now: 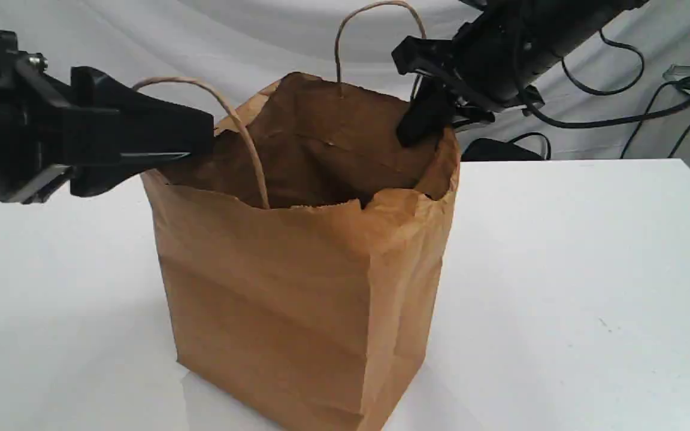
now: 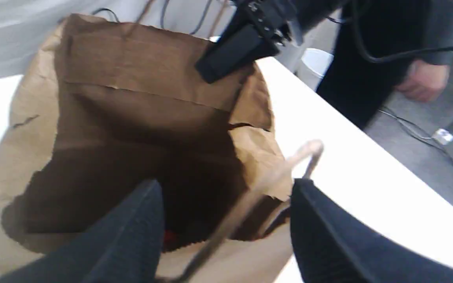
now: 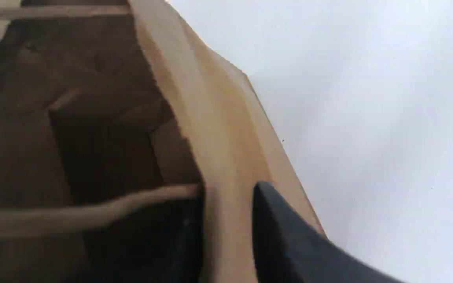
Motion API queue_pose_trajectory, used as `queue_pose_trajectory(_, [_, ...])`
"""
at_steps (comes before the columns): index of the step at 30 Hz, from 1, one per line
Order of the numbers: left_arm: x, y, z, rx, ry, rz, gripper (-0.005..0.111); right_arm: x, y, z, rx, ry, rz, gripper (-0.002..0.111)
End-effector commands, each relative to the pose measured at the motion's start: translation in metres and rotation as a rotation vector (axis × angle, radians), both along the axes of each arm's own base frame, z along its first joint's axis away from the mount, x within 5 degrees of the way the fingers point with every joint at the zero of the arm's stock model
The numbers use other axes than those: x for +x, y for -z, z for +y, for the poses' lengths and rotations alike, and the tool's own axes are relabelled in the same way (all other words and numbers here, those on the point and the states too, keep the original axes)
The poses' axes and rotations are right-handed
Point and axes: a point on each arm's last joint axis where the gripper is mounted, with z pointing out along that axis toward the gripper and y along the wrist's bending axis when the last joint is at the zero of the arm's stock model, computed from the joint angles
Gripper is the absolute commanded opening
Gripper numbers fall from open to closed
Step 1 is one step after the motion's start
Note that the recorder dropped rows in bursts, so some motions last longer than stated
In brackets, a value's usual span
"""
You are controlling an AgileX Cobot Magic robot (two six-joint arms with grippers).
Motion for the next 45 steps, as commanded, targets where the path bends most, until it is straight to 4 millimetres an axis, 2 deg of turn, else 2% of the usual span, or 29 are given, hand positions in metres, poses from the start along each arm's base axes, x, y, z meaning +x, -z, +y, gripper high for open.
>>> queue_pose_trajectory(1, [0.002, 0.001, 0.002, 0.023, -0.016, -0.017, 0.051, -0.001, -0.002, 0.001, 0.009, 0.000, -0.006, 0.039])
queue_pose_trajectory(4, [0.003, 0.001, 0.002, 0.021, -0.025, -0.023, 0.051, -0.001, -0.002, 0.001, 0.009, 0.000, -0.006, 0.050])
queue_pose_trajectory(7, [0.004, 0.000, 0.003, 0.019, -0.044, -0.037, 0.051, -0.002, -0.005, 0.001, 0.014, 0.000, -0.012, 0.053])
queue_pose_trajectory(16, [0.005, 0.001, 0.005, 0.050, -0.053, -0.057, 0.051, -0.014, -0.029, -0.001, 0.025, -0.025, -0.085, 0.053])
queue_pose_trajectory(25, [0.006, 0.001, 0.006, 0.072, -0.050, -0.065, 0.051, -0.019, -0.037, -0.015, -0.128, -0.019, -0.156, 0.053])
queue_pose_trajectory(35, [0.006, 0.002, 0.006, 0.089, -0.048, -0.071, 0.051, -0.040, -0.072, -0.022, -0.145, -0.009, -0.251, 0.053])
queue_pose_trajectory(45, [0.003, 0.004, 0.005, 0.100, -0.017, -0.053, 0.051, -0.056, -0.095, -0.027, -0.148, -0.001, -0.314, 0.053])
